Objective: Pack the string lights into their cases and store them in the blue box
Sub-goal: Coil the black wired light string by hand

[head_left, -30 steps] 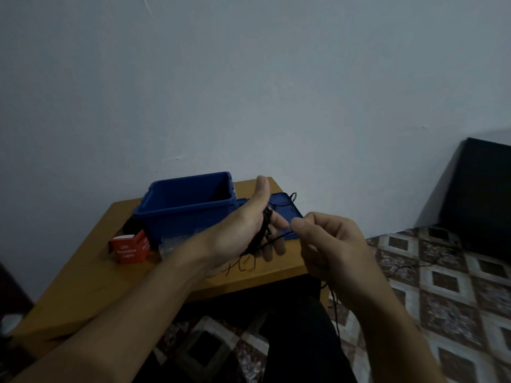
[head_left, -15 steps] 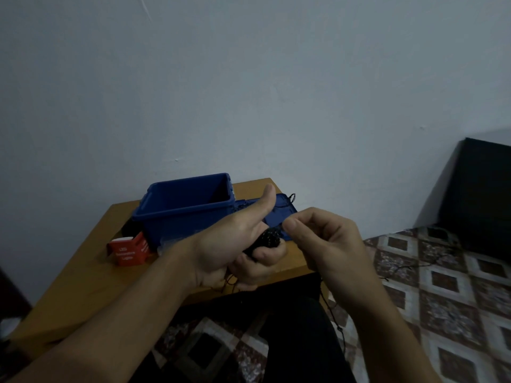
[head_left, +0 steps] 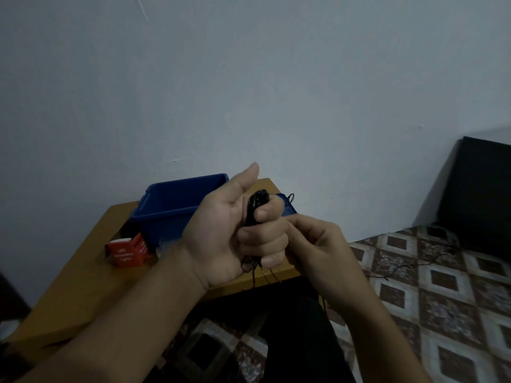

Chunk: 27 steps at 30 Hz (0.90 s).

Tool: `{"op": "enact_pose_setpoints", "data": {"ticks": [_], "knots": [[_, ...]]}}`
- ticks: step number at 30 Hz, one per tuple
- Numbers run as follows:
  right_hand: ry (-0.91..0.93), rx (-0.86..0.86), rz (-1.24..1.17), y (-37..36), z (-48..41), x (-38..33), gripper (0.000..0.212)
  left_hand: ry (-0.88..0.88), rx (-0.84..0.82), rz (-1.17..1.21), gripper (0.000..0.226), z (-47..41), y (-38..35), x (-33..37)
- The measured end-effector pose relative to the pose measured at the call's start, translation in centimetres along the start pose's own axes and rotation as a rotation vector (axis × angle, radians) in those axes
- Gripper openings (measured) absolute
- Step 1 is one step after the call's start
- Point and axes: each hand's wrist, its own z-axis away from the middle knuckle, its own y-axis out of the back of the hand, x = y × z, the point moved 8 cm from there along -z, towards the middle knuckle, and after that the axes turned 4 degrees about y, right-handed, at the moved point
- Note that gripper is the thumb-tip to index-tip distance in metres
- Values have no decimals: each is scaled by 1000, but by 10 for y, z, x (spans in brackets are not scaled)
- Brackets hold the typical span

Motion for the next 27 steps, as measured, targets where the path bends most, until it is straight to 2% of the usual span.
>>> {"op": "enact_pose_setpoints", "data": {"ticks": [5,10,13,16,22,27], "knots": [[-42,-15,96,0,0,3,26,-88,-20,90,63,2,-2,12],[-58,-41,-17,-3,0,4,22,-117,-116,231,65,6,-2,16],[-40,-99,23,-6,2,0,19,-147,-144,269,65,10,-1,19],[-35,-121,65,-8,3,-1,18,-196,-68,263,64,11,4,23],[-57,-171,148,-11,4,2,25,-285,219,180,64,13,17,28],[-85,-195,127,-12,5,5,27,-310,297,153,63,13,16,29]]}}
